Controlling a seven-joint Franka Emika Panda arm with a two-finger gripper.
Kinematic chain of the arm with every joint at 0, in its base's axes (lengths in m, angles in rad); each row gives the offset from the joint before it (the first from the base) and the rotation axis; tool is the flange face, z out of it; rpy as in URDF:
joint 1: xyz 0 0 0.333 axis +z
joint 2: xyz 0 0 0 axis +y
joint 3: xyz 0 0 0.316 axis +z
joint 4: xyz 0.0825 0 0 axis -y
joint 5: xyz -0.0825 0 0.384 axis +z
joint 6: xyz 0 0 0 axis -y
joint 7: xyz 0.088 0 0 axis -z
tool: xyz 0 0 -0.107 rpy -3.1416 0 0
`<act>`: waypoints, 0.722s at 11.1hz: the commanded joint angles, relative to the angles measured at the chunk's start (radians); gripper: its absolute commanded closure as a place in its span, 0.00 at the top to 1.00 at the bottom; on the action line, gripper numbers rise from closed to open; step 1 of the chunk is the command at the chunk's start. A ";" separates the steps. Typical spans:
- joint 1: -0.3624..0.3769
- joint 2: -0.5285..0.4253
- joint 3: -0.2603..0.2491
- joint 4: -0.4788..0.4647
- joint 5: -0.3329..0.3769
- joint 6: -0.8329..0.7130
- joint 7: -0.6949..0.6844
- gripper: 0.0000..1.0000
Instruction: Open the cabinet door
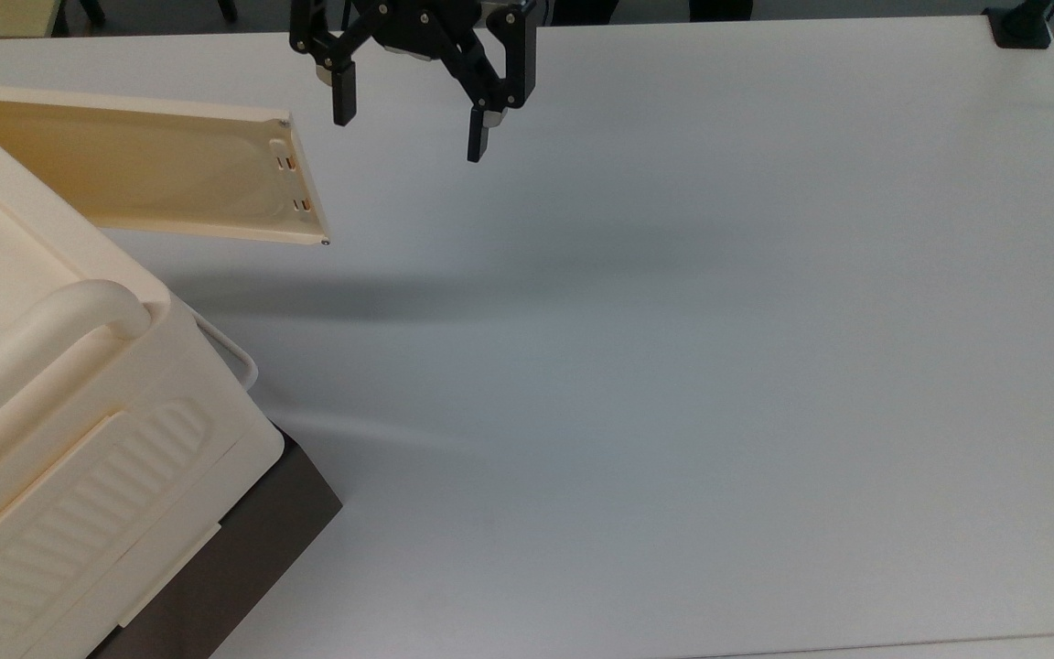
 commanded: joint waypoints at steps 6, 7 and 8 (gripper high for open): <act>-0.025 -0.035 -0.071 -0.018 0.006 0.041 -0.123 1.00; -0.034 -0.036 -0.080 -0.018 0.008 0.004 -0.194 1.00; -0.042 -0.036 -0.083 -0.019 0.008 -0.038 -0.254 1.00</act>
